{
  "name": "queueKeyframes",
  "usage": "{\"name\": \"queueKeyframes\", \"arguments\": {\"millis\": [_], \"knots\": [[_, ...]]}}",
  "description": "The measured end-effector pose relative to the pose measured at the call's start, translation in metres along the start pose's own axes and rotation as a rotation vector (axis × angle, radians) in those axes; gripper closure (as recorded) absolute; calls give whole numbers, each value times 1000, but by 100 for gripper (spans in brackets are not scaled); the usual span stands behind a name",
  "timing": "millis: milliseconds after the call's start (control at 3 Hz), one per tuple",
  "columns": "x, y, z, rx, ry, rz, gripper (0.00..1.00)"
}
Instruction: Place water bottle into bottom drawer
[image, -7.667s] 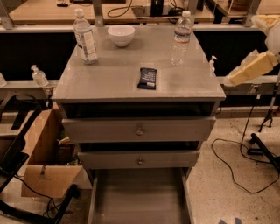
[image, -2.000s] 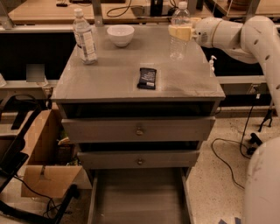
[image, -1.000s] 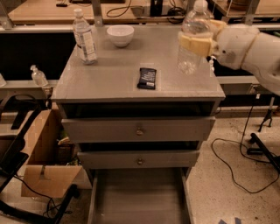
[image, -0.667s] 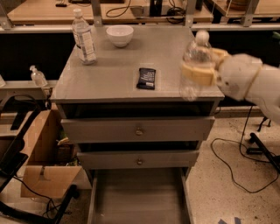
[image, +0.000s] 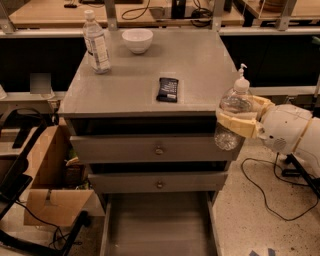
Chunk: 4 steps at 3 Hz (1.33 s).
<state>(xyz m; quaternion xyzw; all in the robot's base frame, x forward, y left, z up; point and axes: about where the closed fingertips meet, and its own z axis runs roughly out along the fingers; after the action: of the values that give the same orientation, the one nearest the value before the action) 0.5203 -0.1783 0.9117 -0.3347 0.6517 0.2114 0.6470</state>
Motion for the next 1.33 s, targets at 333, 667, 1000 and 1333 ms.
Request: {"name": "queueKeyframes", "arguments": {"millis": [333, 667, 1000, 1333], "knots": [[27, 8, 11, -7, -9, 34, 100], [74, 30, 12, 2, -27, 103, 100], [134, 69, 7, -22, -23, 141, 100], [185, 93, 12, -62, -18, 132, 100]]}}
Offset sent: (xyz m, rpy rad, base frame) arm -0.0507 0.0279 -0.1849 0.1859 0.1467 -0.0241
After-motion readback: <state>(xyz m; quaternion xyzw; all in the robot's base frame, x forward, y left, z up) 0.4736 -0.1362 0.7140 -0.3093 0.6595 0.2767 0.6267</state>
